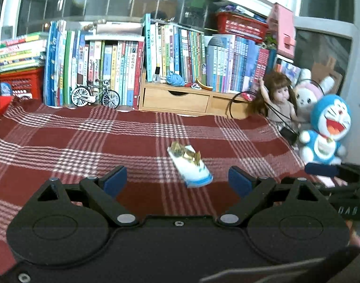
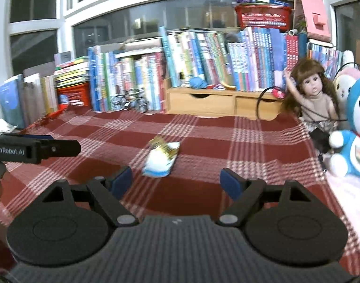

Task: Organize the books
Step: 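Raise both open grippers back over the cloth, then grasp the gold candy wrapper with the left gripper while the right gripper grasps the white 'Bag' packet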

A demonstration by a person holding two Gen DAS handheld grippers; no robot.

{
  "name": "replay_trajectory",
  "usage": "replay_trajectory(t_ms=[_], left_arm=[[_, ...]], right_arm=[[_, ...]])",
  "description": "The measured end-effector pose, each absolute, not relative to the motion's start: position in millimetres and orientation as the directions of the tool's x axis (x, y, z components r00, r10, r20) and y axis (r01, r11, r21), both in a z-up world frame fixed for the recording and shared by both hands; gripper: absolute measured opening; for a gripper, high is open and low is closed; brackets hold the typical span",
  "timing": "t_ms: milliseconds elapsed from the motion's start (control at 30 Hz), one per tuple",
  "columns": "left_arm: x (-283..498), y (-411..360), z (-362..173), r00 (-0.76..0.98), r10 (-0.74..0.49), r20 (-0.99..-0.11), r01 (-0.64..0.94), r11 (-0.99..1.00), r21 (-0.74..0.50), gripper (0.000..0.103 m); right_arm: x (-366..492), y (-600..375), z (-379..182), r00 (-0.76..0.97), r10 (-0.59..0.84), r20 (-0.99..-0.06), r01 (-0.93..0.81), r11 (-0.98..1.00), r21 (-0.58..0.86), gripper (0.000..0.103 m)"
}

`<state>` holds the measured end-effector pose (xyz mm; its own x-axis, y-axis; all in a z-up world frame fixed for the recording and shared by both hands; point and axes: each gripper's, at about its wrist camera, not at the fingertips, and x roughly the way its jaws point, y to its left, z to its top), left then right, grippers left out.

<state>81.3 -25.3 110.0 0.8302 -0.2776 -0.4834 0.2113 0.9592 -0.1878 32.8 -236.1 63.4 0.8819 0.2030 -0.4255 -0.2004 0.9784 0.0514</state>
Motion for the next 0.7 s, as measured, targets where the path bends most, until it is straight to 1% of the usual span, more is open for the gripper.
replay_trajectory(t_ms=[167,367,500,600,667,700], left_arm=[[145,-39,100,0.802,-0.274,-0.531,0.182,0.959,-0.22,0.092],[209,-53,68,0.756,-0.225,-0.615,0.08,0.964,-0.255,0.092],[233,-59,53,0.733,-0.261,-0.629,0.065,0.946,-0.317,0.091],[248,-68,48,0.73,-0.268,-0.629,0.074,0.946,-0.316,0.089],[257,-73,44,0.726,-0.295,-0.622,0.105,0.94,-0.323,0.088],[262,-75,42,0.721,-0.294,-0.627,0.114,0.944,-0.311,0.086]], right_arm=[[72,-234,50,0.872,0.182,-0.455,-0.187,0.982,0.035,0.089],[103,-214,19,0.835,0.203,-0.512,-0.227,0.974,0.015,0.089],[122,-198,4,0.812,0.233,-0.535,-0.266,0.964,0.017,0.089],[141,-190,-3,0.8,0.258,-0.542,-0.28,0.959,0.043,0.089],[151,-184,-6,0.797,0.266,-0.543,-0.287,0.957,0.049,0.089],[156,-182,-8,0.797,0.266,-0.543,-0.288,0.956,0.047,0.088]])
